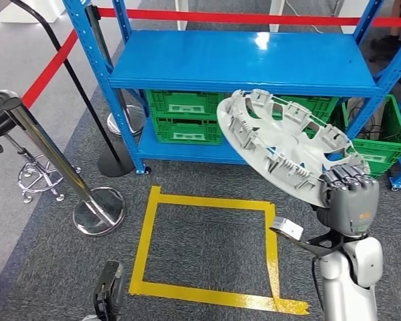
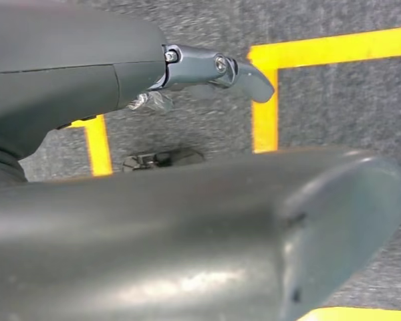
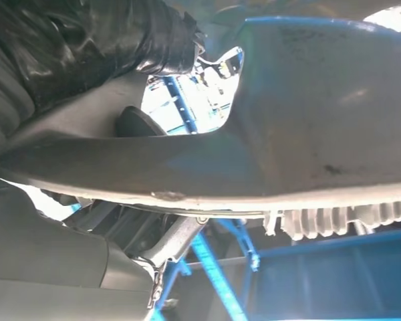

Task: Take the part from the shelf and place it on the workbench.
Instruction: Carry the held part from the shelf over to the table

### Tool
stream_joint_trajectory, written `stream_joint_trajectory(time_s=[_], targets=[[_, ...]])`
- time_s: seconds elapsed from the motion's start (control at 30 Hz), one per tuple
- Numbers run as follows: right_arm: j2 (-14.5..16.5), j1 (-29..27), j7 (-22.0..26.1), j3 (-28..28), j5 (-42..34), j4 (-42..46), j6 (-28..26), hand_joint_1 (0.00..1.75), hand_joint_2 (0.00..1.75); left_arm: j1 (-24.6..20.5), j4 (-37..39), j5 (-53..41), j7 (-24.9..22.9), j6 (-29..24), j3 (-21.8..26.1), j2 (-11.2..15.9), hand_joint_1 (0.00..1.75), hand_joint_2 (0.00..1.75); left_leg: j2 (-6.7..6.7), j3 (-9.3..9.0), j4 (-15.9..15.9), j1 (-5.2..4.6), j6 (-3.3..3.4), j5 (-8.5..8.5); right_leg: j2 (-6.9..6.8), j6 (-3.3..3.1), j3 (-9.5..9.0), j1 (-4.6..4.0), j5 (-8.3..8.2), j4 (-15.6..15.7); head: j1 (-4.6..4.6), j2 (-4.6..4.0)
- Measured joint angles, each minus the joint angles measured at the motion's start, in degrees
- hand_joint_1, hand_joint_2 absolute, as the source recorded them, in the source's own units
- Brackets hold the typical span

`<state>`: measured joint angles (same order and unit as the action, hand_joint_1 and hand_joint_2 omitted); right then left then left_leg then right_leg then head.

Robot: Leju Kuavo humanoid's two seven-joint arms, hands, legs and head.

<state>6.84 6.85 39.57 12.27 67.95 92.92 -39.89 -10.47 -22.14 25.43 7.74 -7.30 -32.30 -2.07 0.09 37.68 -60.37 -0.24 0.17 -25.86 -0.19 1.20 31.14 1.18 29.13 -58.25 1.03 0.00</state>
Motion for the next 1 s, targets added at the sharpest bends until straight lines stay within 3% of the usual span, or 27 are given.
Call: stream_joint_trajectory(time_s=[0.1,0.13,0.17,0.2,0.23,0.27,0.33,0.4,0.47,0.5,0.53,0.6,0.63,0.67,0.7,0.77,0.8,0.87,0.9,0.97,1.0], targets=[[0.0,-0.8,0.0,0.6,-0.4,1.1,0.0,1.75,1.75,0.6,0.0,-0.2,0.0,-0.2,0.0,0.1,0.00,0.00,-0.04,2.49,-10.0,0.32,-0.80,-7.59,-0.17,-1.18,1.76,-0.11,-1.31,-0.2,-0.16,0.00],[0.0,-1.1,0.0,0.7,-0.5,1.3,0.0,1.75,1.75,0.8,0.0,-0.2,0.0,-0.3,0.0,0.1,0.00,0.00,-0.04,2.86,-13.1,0.38,-0.87,-8.85,-0.19,-1.28,2.40,-0.22,-1.72,-0.3,-0.16,0.00],[0.0,-1.2,0.0,0.9,-0.5,1.5,0.0,1.75,1.75,0.9,0.0,-0.1,0.0,-0.3,0.0,0.1,0.00,0.00,-0.05,2.50,-14.6,0.39,-0.81,-8.87,-0.19,-1.32,3.08,-0.34,-2.09,-0.5,-0.16,0.00],[0.0,-1.4,0.0,1.1,-0.5,1.6,0.0,1.75,1.75,1.0,0.0,0.1,0.1,-0.3,0.0,0.0,0.00,0.00,-0.05,1.23,-14.0,0.37,-0.60,-7.77,-0.17,-1.34,3.76,-0.50,-2.45,-0.8,-0.16,0.00],[0.0,-1.5,0.0,1.3,-0.5,1.7,0.0,1.75,1.75,1.0,0.0,0.2,0.2,-0.3,0.0,0.0,0.00,0.00,-0.08,-0.88,-11.5,0.29,-0.20,-6.15,-0.13,-1.32,4.40,-0.67,-2.80,-1.0,-0.16,0.00],[0.0,-1.5,0.0,1.5,-0.5,1.7,0.0,1.75,1.75,0.9,0.0,0.4,0.4,-0.4,0.1,0.1,0.00,0.00,-0.13,-3.58,-7.5,0.12,0.47,-5.05,-0.12,-1.26,4.94,-0.79,-3.17,-1.2,-0.12,0.00],[0.0,-1.4,0.0,1.8,-0.5,1.8,0.0,1.75,1.75,0.5,0.0,0.7,0.7,-0.4,0.3,0.2,0.00,0.00,-0.22,-8.27,0.1,-0.31,1.60,-4.65,-0.13,-0.78,5.59,-0.85,-4.05,-1.2,-0.09,0.00],[0.0,-1.1,0.0,1.9,-0.4,1.8,0.0,1.75,1.75,0.2,0.0,1.0,0.8,-0.4,0.6,0.2,0.00,0.00,-0.28,-9.61,3.1,-0.83,2.00,-4.52,-0.20,0.02,5.83,-0.50,-5.27,-0.7,-0.13,0.00],[0.0,-0.7,0.0,1.9,-0.2,1.8,0.0,1.75,1.75,0.0,0.0,1.2,0.9,-0.1,0.9,0.0,0.00,0.00,-0.12,-9.04,4.2,-0.80,2.30,-2.88,-0.16,0.67,6.20,-0.27,-5.48,-0.3,-0.15,0.00],[0.0,-0.6,0.0,1.9,-0.2,1.8,0.0,1.75,1.75,-0.1,0.0,1.3,0.8,0.0,1.1,-0.1,0.00,0.00,0.00,-8.61,4.7,-0.63,2.57,-2.01,-0.08,0.90,6.65,-0.30,-4.16,-0.9,-0.06,0.00],[-0.1,-0.4,0.0,1.9,-0.2,1.8,0.0,1.75,1.75,-0.2,0.0,1.3,0.8,0.1,1.2,-0.1,0.00,0.00,0.12,-7.97,5.1,-0.43,2.76,-1.18,-0.01,1.11,7.32,-0.32,-1.81,-2.6,0.09,0.00],[-0.2,0.0,0.0,1.8,-0.1,1.8,0.0,1.75,1.75,-0.3,0.0,1.4,0.9,0.1,1.3,-0.2,0.00,0.00,0.20,-6.13,4.9,-0.39,2.96,0.24,0.06,1.52,8.85,-0.25,3.78,-9.1,0.31,0.00],[-0.2,0.1,0.0,1.8,-0.2,1.8,0.0,1.75,1.75,-0.3,0.0,1.3,0.9,0.1,1.3,-0.3,0.00,0.00,0.21,-5.05,4.7,-0.38,2.89,0.94,0.06,1.75,9.31,-0.19,5.25,-12.7,0.34,0.00],[-0.3,0.1,0.0,1.8,-0.2,1.8,0.0,1.75,1.75,-0.3,0.0,1.2,0.9,0.1,1.3,-0.3,0.00,0.00,0.22,-3.91,4.5,-0.33,2.78,1.64,0.06,1.98,9.21,-0.13,5.26,-15.3,0.34,0.00],[-0.3,0.2,0.0,1.8,-0.2,1.7,0.0,1.75,1.75,-0.3,0.0,1.2,0.9,0.1,1.3,-0.4,0.00,0.00,0.23,-2.73,4.1,-0.24,2.62,2.31,0.05,2.19,8.38,-0.04,3.97,-16.2,0.36,0.00],[-0.4,0.4,0.0,1.8,-0.1,1.7,0.0,1.75,1.75,-0.2,0.0,1.2,0.9,0.2,1.3,-0.5,0.00,0.00,0.23,-0.45,3.2,0.03,2.09,3.44,0.05,2.63,4.12,0.24,0.69,-12.2,0.37,0.00],[-0.4,0.5,0.0,1.8,-0.1,1.7,0.0,1.75,1.75,-0.2,0.0,1.2,0.9,0.2,1.4,-0.5,0.00,0.00,0.20,0.57,2.6,0.08,1.73,3.92,0.07,2.82,0.97,0.25,0.69,-8.0,0.41,0.00],[-0.4,0.9,0.0,1.8,-0.1,1.6,0.0,1.75,1.75,0.0,0.0,1.3,0.9,0.2,1.5,-0.5,0.00,0.00,0.13,1.87,1.8,0.02,1.05,5.02,0.17,2.28,-3.24,0.11,2.56,-1.4,0.35,0.00],[-0.4,1.0,0.0,1.8,-0.1,1.6,0.0,1.75,1.75,0.1,0.0,1.3,1.0,0.2,1.5,-0.5,0.00,0.00,0.10,2.18,1.8,-0.01,0.74,5.64,0.22,1.75,-3.76,-0.12,3.25,-0.1,0.32,0.00],[-0.4,1.0,0.0,1.8,-0.1,1.5,0.0,1.75,1.75,0.3,0.1,1.3,1.0,0.3,1.6,-0.5,0.00,0.00,0.01,2.60,1.9,0.11,0.14,6.38,0.09,0.50,-2.50,-0.16,2.54,-0.1,0.30,0.00],[-0.4,1.1,0.0,1.8,-0.1,1.5,0.0,1.75,1.75,0.5,0.1,1.3,1.0,0.2,1.6,-0.5,0.00,0.00,-0.05,3.02,1.3,0.20,-0.22,5.21,-0.02,-0.17,-1.96,-0.12,1.88,-0.2,0.21,0.00]])
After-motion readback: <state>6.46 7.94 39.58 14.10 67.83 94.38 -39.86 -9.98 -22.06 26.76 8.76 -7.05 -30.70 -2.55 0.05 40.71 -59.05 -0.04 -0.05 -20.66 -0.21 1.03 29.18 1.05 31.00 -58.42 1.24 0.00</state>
